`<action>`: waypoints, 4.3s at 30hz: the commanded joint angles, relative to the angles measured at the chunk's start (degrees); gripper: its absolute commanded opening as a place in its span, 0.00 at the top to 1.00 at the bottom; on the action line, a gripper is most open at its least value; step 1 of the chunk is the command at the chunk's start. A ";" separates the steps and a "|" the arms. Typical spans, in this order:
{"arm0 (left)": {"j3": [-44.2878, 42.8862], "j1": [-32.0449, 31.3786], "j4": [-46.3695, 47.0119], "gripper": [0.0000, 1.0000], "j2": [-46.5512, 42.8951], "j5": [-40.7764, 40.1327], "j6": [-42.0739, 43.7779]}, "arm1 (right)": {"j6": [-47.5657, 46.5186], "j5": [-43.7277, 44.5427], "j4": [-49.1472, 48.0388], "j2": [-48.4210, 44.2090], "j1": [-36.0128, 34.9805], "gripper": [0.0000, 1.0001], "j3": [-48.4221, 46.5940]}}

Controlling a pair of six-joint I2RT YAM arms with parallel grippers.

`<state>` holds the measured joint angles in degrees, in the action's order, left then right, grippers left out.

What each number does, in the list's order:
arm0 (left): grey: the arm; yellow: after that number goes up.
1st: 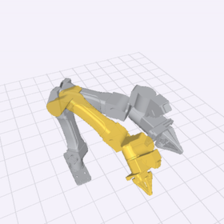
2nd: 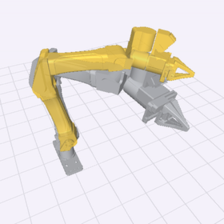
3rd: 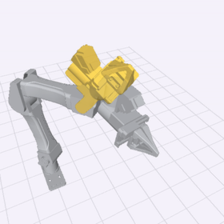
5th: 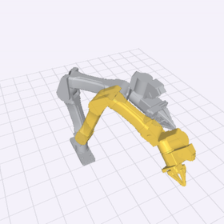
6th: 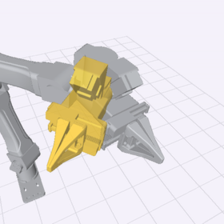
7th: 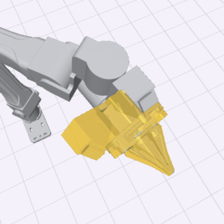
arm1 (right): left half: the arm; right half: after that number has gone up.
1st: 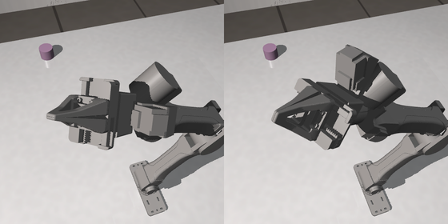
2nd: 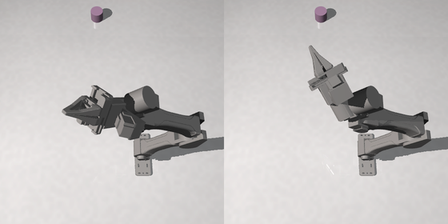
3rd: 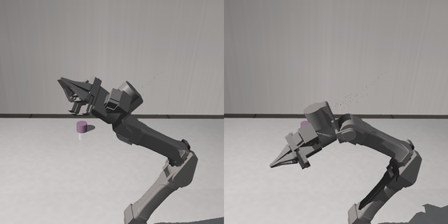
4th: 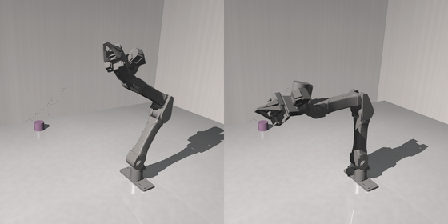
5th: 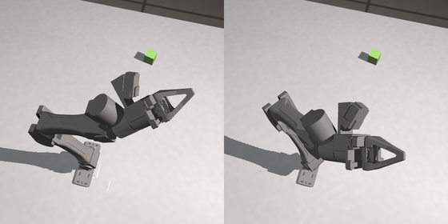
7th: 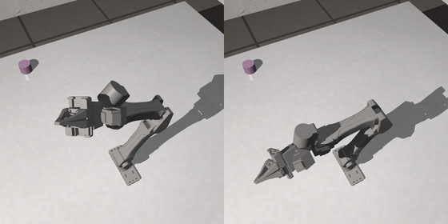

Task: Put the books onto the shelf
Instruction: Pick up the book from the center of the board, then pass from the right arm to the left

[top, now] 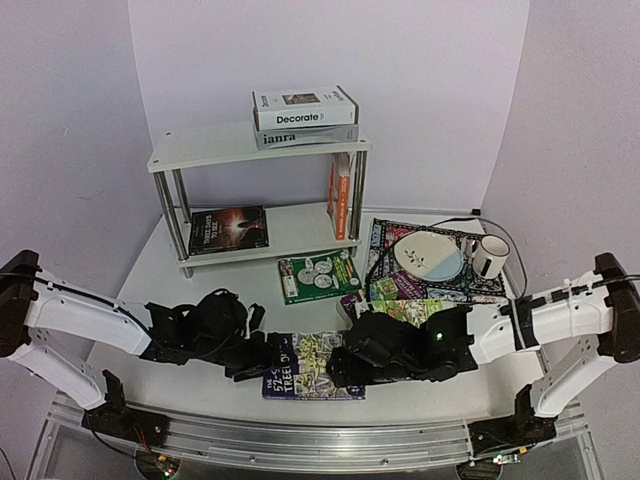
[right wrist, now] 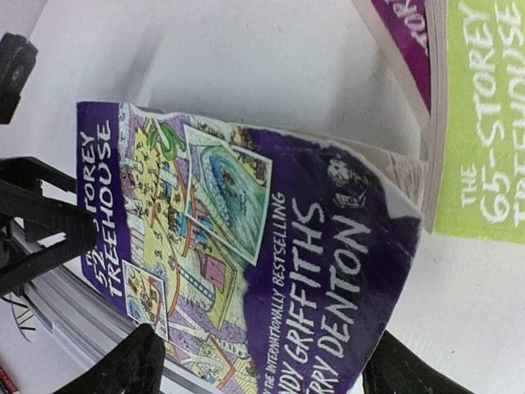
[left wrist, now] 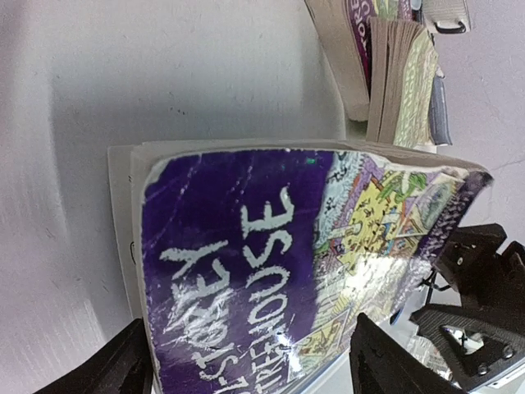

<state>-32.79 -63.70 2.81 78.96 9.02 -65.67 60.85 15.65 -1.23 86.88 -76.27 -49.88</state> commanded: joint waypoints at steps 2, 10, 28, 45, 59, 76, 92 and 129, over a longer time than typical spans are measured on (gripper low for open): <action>-1.35 -0.12 7.41 0.20 -2.67 -3.00 -1.36 | -2.60 6.02 1.17 -5.44 1.07 0.45 -4.08; -1.40 0.15 7.22 0.20 -2.69 -3.50 -1.03 | -3.19 7.95 4.38 -8.66 3.07 1.00 -3.11; 0.16 1.14 0.12 0.00 -13.68 -8.48 1.72 | -14.34 4.84 10.28 -9.19 10.21 1.00 -11.79; 5.22 3.72 21.67 0.01 -6.29 3.94 -3.59 | -13.87 4.11 11.42 -12.77 13.15 1.00 -12.86; 6.59 17.02 37.76 0.00 -5.29 22.20 -6.24 | -13.43 -0.26 10.91 -22.93 13.31 1.00 -15.94; 5.48 17.47 61.69 0.00 2.36 27.49 -19.06 | -10.63 -5.76 4.72 -24.14 13.27 1.00 -16.03; 8.01 17.46 64.08 0.62 1.95 25.26 -19.52 | -9.99 -4.47 4.13 -24.04 13.29 1.00 -13.52; 10.54 17.55 63.96 1.00 5.47 22.23 -21.97 | -76.15 27.99 27.43 1.08 -13.00 0.16 -25.39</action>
<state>-21.97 -46.30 60.36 85.49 31.31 -86.90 -3.99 29.25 22.71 83.34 -86.88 -71.42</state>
